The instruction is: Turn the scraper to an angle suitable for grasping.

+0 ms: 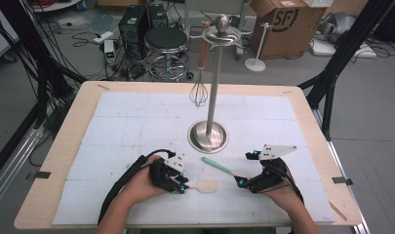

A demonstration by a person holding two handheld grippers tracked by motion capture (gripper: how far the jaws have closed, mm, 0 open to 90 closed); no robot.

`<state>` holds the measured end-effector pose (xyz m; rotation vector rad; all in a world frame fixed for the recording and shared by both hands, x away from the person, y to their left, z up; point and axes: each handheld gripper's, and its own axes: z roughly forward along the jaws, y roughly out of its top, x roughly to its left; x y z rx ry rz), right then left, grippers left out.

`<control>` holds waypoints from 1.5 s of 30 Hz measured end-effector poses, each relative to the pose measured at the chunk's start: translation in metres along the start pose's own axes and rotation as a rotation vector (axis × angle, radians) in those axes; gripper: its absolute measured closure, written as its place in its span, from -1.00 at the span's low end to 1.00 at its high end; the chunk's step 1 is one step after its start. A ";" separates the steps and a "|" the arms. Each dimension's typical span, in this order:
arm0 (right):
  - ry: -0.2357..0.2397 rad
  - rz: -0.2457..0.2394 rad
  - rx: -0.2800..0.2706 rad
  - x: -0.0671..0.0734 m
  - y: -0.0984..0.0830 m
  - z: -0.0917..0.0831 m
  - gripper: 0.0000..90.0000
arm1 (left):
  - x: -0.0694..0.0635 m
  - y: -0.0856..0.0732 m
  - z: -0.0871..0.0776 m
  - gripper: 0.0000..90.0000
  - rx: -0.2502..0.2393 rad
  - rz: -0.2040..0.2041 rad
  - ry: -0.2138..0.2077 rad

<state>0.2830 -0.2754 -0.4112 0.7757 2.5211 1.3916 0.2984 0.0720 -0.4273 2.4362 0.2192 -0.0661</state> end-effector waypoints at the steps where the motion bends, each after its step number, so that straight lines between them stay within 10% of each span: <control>1: -0.001 0.000 -0.004 0.000 0.000 0.000 -0.94 | 0.000 -0.003 -0.003 0.52 -0.011 -0.012 0.014; 11: -0.002 0.002 -0.008 -0.001 0.000 -0.002 -0.94 | 0.006 -0.023 -0.017 0.34 -0.009 -0.044 0.006; 17: -0.001 0.000 -0.004 0.000 0.000 0.000 -0.94 | -0.001 -0.016 -0.010 0.67 0.024 0.028 0.027; 33: 0.002 0.000 0.006 0.000 0.000 0.002 -0.94 | -0.026 0.019 0.023 0.71 0.021 0.192 -0.020; 45: 0.003 -0.001 -0.004 -0.001 -0.001 0.000 -0.94 | -0.014 0.006 0.007 0.37 0.006 0.100 0.020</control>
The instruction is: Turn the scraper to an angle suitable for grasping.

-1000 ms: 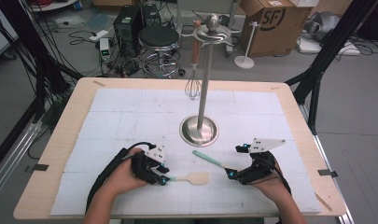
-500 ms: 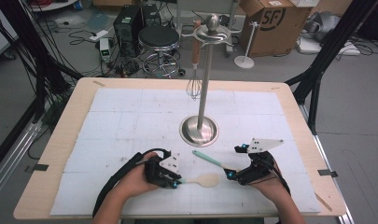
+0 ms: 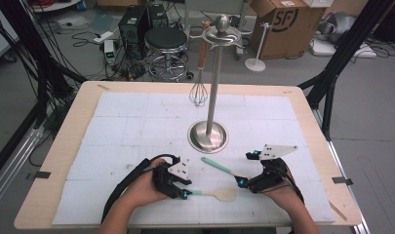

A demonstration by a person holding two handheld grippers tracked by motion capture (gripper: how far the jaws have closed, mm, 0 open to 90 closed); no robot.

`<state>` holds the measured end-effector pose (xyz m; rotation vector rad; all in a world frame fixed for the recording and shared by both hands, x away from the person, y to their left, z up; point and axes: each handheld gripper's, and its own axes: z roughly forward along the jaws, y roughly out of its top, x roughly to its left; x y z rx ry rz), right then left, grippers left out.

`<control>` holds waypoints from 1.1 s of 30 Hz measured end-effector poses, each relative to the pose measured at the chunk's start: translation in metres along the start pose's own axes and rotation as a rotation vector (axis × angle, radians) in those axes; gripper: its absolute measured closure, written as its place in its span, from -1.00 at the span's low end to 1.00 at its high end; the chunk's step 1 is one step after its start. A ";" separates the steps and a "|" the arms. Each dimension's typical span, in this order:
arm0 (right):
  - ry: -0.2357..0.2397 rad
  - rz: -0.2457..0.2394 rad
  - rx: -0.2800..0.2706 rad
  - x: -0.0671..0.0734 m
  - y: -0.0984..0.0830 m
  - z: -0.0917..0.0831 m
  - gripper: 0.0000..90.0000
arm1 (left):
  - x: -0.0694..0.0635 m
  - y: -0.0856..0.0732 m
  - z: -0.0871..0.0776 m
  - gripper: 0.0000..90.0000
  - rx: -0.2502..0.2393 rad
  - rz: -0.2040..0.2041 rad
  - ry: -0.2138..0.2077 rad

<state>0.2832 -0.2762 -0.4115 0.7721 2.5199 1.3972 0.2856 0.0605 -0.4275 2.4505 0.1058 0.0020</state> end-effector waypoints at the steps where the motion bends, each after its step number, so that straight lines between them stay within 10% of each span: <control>1: -0.001 -0.002 0.000 0.000 0.000 0.000 -0.94 | 0.001 -0.002 -0.001 0.37 0.008 -0.005 0.009; 9: -0.001 -0.001 0.000 0.001 0.000 0.000 -0.94 | 0.016 -0.015 -0.008 0.27 0.000 -0.087 0.108; 33: 0.004 -0.006 0.018 0.003 0.000 0.004 -0.94 | 0.025 -0.020 -0.036 -0.24 -0.238 -0.181 0.131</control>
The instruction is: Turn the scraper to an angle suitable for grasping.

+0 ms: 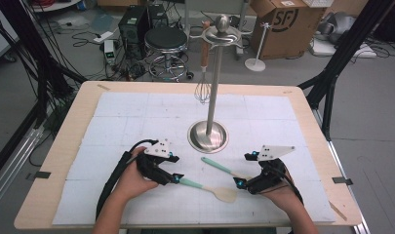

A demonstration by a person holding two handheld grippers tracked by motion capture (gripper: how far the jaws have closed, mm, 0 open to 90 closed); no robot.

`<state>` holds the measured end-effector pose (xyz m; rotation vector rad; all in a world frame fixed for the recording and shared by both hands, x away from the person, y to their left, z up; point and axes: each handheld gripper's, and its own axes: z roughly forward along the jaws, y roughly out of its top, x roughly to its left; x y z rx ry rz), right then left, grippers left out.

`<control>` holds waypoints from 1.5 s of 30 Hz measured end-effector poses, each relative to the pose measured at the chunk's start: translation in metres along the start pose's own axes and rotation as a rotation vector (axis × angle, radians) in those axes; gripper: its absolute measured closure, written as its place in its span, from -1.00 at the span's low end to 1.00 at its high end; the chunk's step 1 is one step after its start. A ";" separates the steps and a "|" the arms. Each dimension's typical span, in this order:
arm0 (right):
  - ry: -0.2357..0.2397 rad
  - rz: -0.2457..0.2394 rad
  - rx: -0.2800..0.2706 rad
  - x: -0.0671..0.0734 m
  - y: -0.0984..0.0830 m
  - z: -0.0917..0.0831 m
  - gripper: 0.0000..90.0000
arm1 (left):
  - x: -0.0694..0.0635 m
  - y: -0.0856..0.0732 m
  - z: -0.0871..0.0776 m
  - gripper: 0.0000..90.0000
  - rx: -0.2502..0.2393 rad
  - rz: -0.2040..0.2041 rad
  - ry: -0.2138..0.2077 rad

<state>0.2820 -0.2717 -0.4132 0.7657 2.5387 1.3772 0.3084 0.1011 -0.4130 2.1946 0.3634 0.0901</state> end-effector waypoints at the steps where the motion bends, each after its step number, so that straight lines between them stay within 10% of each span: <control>1: 0.000 -0.002 -0.002 0.000 0.000 0.001 -0.94 | 0.000 0.000 -0.001 -0.25 -0.008 -0.001 0.000; 14: 0.072 -0.050 0.044 0.017 0.008 0.019 -0.81 | 0.005 0.001 -0.013 -0.46 -0.077 -0.051 0.021; 30: 0.125 -0.173 0.243 0.056 0.018 0.086 0.34 | 0.006 0.002 -0.023 -0.53 -0.120 -0.054 0.053; 34: 0.102 -0.168 0.258 0.058 0.018 0.081 0.78 | 0.006 0.002 -0.021 -0.52 -0.108 -0.047 0.051; 45: 0.065 -0.123 0.272 0.051 0.001 0.051 0.78 | 0.006 0.002 -0.020 -0.52 -0.115 -0.052 0.042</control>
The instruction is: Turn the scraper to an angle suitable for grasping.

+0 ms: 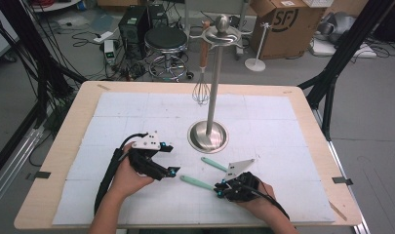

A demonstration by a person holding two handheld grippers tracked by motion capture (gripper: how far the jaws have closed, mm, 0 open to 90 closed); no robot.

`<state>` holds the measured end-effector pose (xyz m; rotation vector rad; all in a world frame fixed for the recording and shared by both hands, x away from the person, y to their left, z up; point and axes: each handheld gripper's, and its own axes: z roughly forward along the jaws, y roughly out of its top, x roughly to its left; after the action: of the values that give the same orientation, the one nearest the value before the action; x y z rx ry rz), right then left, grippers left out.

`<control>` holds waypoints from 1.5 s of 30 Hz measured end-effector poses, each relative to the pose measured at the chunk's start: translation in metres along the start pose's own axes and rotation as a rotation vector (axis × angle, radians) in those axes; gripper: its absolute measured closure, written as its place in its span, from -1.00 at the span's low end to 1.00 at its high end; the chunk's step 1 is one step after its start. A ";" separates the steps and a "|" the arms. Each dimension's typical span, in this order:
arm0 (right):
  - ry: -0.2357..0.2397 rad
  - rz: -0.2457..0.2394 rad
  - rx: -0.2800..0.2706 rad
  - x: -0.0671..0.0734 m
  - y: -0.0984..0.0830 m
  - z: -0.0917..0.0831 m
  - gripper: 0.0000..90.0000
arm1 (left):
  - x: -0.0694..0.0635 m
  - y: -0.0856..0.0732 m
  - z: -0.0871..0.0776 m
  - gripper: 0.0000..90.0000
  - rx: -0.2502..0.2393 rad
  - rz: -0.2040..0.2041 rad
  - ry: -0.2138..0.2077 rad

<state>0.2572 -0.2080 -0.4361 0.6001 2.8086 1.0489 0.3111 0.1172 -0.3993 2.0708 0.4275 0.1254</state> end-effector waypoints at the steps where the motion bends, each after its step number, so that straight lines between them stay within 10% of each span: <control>1: -0.006 0.002 -0.001 -0.001 -0.003 -0.002 0.78 | 0.000 0.000 0.000 -0.52 -0.003 -0.005 0.000; 9: -0.017 0.032 -0.013 -0.007 -0.015 -0.013 0.74 | 0.000 0.000 -0.002 -0.52 -0.008 -0.001 0.001; 18: 0.015 0.069 -0.152 -0.016 -0.011 -0.024 0.25 | -0.001 0.000 -0.002 -0.53 -0.016 -0.002 -0.008; 45: -0.002 0.062 -0.180 -0.018 -0.013 -0.028 0.00 | -0.002 0.001 -0.007 -0.64 -0.055 -0.011 -0.023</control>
<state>0.2633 -0.2414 -0.4241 0.6706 2.6704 1.2942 0.3075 0.1211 -0.3945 2.0141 0.4171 0.1053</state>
